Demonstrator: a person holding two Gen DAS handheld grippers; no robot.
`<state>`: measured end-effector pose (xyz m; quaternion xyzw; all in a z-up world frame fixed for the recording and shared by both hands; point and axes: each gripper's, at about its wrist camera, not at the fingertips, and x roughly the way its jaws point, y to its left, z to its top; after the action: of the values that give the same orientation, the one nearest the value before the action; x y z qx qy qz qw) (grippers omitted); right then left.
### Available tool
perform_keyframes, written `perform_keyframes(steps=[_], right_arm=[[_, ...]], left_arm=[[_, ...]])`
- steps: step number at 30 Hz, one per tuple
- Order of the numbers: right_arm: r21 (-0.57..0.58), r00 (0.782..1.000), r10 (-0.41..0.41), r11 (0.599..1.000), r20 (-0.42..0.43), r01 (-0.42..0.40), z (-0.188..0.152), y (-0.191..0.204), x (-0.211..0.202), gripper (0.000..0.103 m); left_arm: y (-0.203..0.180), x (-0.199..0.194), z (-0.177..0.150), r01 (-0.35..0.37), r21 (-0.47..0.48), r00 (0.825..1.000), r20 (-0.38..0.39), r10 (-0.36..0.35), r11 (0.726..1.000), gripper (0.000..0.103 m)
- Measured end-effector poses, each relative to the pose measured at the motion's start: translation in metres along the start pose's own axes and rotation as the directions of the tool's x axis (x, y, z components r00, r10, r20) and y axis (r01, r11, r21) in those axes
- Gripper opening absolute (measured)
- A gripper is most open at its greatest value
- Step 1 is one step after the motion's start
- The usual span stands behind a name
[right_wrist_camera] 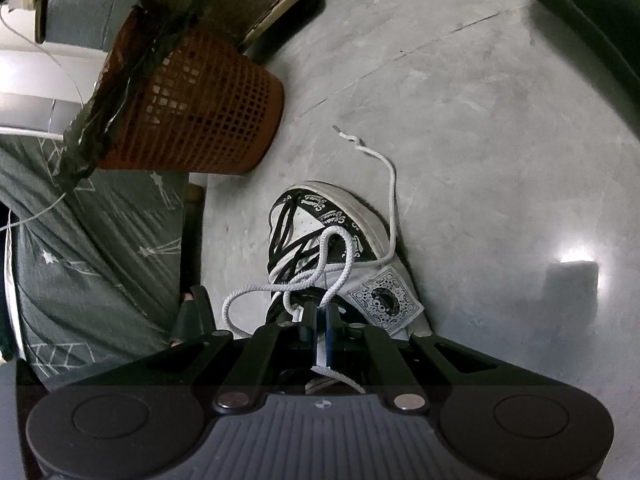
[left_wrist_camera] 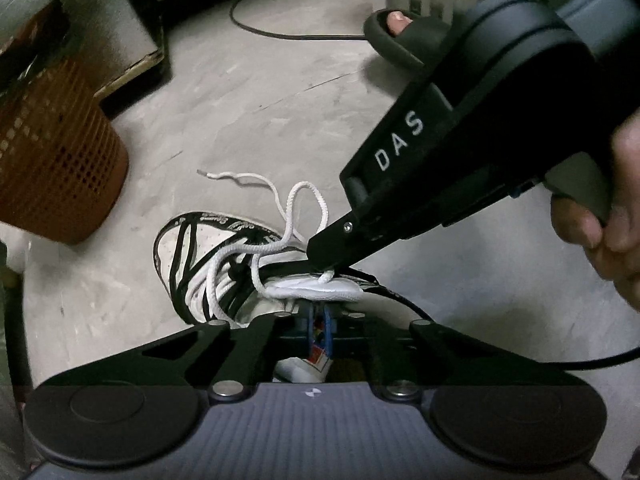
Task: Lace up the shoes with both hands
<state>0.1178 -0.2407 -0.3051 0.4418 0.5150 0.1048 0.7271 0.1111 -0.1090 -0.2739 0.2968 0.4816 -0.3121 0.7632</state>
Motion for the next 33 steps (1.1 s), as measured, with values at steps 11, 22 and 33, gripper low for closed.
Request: perform_keyframes(steps=[11, 22, 33], right_arm=[[-0.093, 0.999, -0.012, 0.996, -0.034, 0.009, 0.002, 0.016, -0.009, 0.030], [-0.205, 0.991, -0.102, 0.975, -0.085, 0.083, -0.009, 0.026, 0.002, 0.037], [-0.319, 0.983, -0.176, 0.936, -0.059, 0.148, -0.009, 0.039, 0.003, 0.045]], left_arm=[[0.000, -0.007, 0.000, 0.003, 0.004, 1.000, -0.005, -0.003, 1.000, 0.003], [0.005, -0.010, -0.001, 0.004, -0.033, 1.000, -0.016, -0.004, 0.999, 0.003], [0.011, -0.018, -0.014, -0.012, -0.103, 0.999, -0.046, 0.008, 0.995, 0.000]])
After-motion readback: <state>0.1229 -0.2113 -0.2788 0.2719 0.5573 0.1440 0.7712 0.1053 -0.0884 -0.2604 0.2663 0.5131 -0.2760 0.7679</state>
